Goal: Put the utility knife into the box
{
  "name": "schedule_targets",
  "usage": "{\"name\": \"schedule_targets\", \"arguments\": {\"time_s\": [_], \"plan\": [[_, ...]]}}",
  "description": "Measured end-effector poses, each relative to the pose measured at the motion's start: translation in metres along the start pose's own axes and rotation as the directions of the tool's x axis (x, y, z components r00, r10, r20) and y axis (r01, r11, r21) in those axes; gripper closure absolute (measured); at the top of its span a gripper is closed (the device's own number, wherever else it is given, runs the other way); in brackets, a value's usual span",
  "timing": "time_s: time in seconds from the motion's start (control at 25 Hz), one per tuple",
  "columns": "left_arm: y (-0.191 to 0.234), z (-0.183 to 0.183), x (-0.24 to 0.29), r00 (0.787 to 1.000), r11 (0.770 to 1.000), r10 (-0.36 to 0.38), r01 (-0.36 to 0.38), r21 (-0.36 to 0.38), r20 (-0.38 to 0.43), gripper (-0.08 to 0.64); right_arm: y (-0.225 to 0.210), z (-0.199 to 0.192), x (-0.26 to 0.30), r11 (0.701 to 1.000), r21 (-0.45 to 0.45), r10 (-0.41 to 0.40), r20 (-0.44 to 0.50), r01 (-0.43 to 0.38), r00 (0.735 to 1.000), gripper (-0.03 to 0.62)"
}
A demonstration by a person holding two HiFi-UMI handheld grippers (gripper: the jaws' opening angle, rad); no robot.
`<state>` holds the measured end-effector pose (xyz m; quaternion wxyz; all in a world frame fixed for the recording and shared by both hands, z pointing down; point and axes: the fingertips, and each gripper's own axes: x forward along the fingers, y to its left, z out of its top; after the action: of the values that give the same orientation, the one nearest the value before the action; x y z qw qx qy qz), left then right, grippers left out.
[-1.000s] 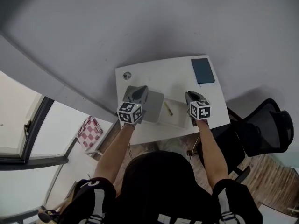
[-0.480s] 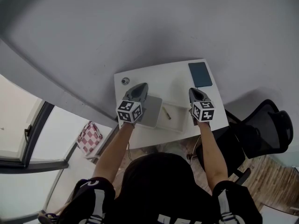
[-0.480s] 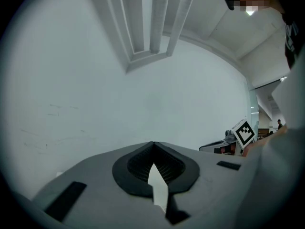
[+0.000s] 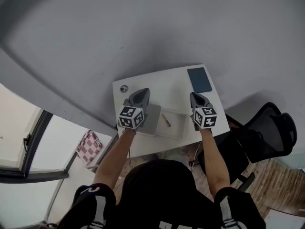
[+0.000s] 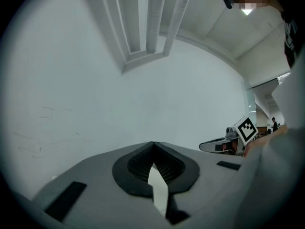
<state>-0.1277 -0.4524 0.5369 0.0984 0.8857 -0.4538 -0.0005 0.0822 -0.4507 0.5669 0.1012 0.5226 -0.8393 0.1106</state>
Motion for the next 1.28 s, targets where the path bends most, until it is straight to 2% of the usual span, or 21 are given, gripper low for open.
{"name": "schedule_targets", "arguments": {"time_s": [1.28], "plan": [[-0.008,-0.011,0.016,0.999,0.999,-0.036,0.036,-0.011,-0.024,0.535,0.001,-0.011,0.001,0.999,0.025,0.029,-0.011,-0.029,1.000,0.578]]}}
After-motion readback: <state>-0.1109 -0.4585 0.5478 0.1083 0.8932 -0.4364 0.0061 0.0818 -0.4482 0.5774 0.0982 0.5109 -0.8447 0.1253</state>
